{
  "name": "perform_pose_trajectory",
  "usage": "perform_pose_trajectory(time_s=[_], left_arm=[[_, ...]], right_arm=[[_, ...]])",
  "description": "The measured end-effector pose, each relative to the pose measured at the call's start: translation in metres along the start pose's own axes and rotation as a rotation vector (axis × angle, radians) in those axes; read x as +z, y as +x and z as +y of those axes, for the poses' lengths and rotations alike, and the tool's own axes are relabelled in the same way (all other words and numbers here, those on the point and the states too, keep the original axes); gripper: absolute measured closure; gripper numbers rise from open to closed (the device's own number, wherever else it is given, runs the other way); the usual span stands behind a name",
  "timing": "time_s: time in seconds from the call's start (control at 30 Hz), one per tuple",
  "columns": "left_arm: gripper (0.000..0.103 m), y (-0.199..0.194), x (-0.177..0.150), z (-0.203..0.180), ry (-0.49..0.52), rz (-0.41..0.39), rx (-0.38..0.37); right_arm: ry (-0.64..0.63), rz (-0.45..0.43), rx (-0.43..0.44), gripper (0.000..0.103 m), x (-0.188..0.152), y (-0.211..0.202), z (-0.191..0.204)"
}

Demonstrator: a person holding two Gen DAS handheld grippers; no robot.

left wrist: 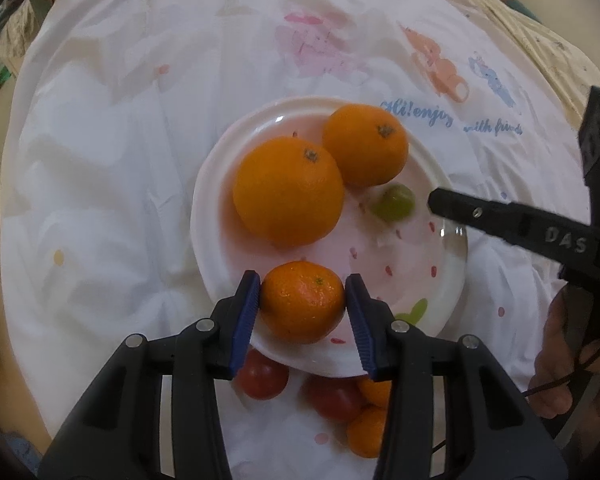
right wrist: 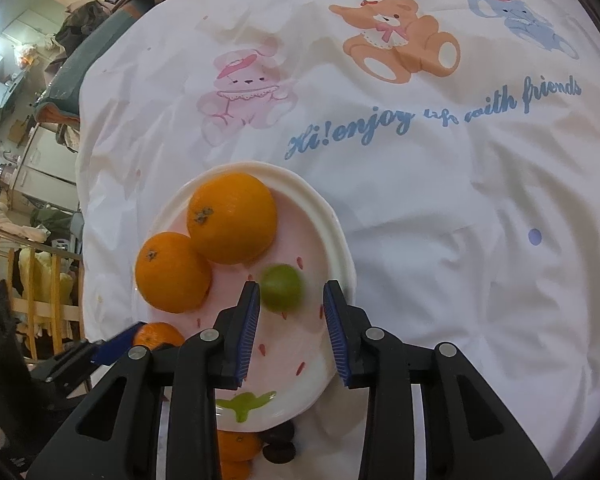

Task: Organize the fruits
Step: 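Open the right tool to drop the lime while the left tool releases the mandarin, then lift both open tools away from the plate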

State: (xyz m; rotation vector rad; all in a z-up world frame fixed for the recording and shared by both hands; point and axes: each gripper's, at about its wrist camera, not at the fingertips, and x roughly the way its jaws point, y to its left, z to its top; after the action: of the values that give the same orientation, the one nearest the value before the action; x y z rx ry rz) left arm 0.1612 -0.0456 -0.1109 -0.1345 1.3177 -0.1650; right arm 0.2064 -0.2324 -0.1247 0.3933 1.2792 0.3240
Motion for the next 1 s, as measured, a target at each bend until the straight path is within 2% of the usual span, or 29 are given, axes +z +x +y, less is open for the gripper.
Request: perform_pose_trajectory(time_s=[0.03,0.07,0.1,0.17,0.27,0.33,0.4,0.5,0.67,0.77,1.0], left_arm=[[0.062,0.001,0.0,0.0,0.002,-0.001,0.0],[0.058,0.001,0.0,0.0,0.005,0.0,0.001],[0.054,0.001,0.0,0.0,0.007,0.008,0.013],[0.041,-0.002,0.0,0.001,0.004,-0.007,0.011],[0.035,-0.01,0.001,0.001,0.015,-0.048,0.035],[0.035,-0.013,0.0,0.001,0.025,-0.061,0.046],[0.035,-0.016,0.0,0.003,0.02,-0.073,0.049],[0.035,-0.024,-0.002,0.005,0.017,-0.104,0.068],[0.035,-0.041,-0.007,0.007,0.021,-0.177,0.117],[0.035,-0.051,-0.01,0.011,0.016,-0.212,0.119],[0.035,-0.068,-0.016,0.017,0.003,-0.231,0.119]], right_arm=[[-0.002,-0.005,0.0,0.061,0.0,-0.002,0.001],[-0.006,-0.016,0.004,0.05,0.0,-0.005,0.002],[-0.01,-0.03,0.005,0.044,0.001,-0.008,0.004],[-0.025,-0.046,-0.007,0.043,0.002,-0.013,0.007],[-0.084,-0.089,-0.049,0.043,0.002,-0.027,0.015],[-0.135,-0.132,-0.089,0.039,0.0,-0.038,0.022],[-0.183,-0.176,-0.118,0.029,-0.004,-0.048,0.029],[-0.219,-0.226,-0.15,0.027,-0.009,-0.062,0.034],[-0.213,-0.252,-0.156,0.024,-0.018,-0.075,0.037],[-0.219,-0.264,-0.152,0.023,-0.024,-0.082,0.04],[-0.228,-0.281,-0.143,0.023,-0.037,-0.096,0.046]])
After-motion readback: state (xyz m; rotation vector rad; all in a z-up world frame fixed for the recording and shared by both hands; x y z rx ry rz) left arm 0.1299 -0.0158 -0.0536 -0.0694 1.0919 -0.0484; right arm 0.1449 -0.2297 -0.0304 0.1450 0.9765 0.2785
